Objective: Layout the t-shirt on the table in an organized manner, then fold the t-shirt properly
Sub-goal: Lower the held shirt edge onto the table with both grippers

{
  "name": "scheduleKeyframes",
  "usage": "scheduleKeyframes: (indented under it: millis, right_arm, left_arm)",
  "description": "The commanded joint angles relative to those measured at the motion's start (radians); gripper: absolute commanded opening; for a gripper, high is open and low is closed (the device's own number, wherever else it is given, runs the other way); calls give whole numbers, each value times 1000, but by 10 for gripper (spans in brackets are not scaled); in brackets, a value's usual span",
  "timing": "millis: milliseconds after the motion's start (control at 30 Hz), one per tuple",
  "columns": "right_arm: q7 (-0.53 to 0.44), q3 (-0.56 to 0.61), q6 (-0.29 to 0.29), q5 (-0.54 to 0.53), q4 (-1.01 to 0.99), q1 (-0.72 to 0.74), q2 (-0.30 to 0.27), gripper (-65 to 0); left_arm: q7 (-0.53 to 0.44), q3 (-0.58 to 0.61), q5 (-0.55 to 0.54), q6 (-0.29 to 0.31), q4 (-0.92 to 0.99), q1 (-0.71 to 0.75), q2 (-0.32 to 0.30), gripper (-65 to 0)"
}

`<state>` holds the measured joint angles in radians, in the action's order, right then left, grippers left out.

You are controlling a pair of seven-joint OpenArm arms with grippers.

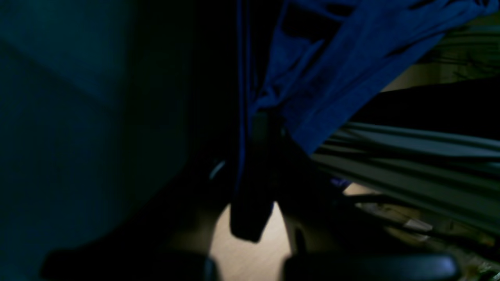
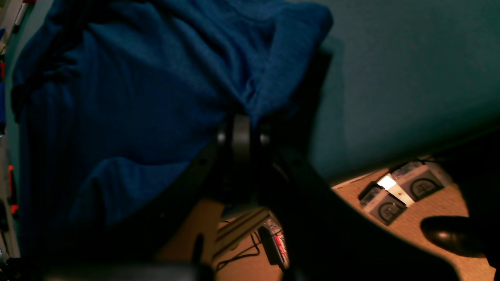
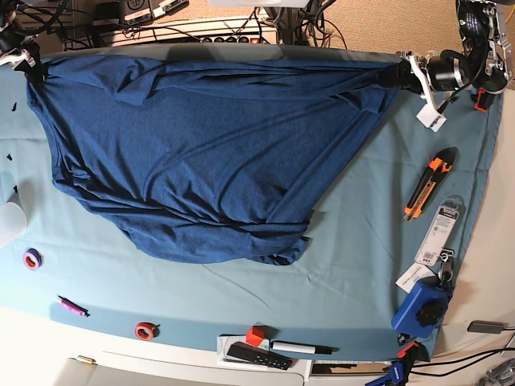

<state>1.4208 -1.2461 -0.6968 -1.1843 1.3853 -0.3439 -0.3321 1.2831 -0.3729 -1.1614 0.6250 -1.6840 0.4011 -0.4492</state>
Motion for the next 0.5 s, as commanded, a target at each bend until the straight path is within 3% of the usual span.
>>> scheduleKeyframes:
  millis: [0, 133, 467]
  right_arm:
    - [-25, -9, -1, -55, 13, -5, -31, -650]
    - [-25, 5, -1, -157, 13, -2, -31, -650]
    - [-25, 129, -1, -158, 13, 89, -31, -650]
  left_arm:
    - [-5, -5, -68, 27, -14, 0, -18, -650]
    - [6, -5, -191, 73, -14, -3, -11, -650]
    - [10, -5, -293, 73, -14, -64, -10, -650]
